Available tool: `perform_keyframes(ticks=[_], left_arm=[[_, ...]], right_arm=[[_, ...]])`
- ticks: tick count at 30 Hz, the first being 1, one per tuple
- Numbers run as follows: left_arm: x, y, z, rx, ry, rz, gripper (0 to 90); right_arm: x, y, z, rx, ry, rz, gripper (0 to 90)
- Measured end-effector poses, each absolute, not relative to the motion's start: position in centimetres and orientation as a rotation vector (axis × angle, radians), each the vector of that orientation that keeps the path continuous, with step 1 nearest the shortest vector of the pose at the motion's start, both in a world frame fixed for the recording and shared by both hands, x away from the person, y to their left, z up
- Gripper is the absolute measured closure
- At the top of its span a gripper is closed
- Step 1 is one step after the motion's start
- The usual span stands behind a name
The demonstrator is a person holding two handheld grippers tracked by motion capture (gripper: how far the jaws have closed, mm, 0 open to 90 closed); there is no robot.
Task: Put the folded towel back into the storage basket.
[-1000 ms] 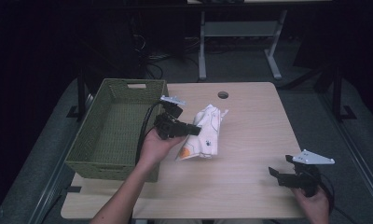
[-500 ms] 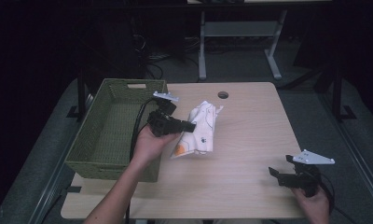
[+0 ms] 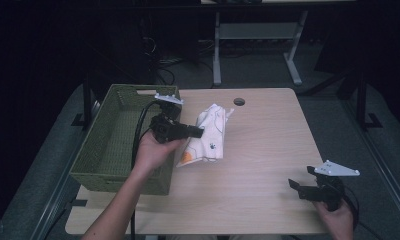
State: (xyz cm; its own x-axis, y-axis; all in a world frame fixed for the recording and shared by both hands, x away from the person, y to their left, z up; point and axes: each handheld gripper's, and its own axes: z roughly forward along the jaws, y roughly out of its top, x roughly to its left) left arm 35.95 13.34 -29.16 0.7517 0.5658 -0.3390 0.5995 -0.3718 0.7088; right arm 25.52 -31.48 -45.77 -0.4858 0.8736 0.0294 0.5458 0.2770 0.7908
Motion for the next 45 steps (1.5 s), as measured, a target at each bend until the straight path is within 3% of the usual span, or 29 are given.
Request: perform_keyframes(ticks=[45], left_arm=[[36.7,24.1,-28.0,1.972,1.015,-0.007,83.0]], right_arm=[[25.7,-31.3,-46.0,1.275,2.159,1.049,14.9]])
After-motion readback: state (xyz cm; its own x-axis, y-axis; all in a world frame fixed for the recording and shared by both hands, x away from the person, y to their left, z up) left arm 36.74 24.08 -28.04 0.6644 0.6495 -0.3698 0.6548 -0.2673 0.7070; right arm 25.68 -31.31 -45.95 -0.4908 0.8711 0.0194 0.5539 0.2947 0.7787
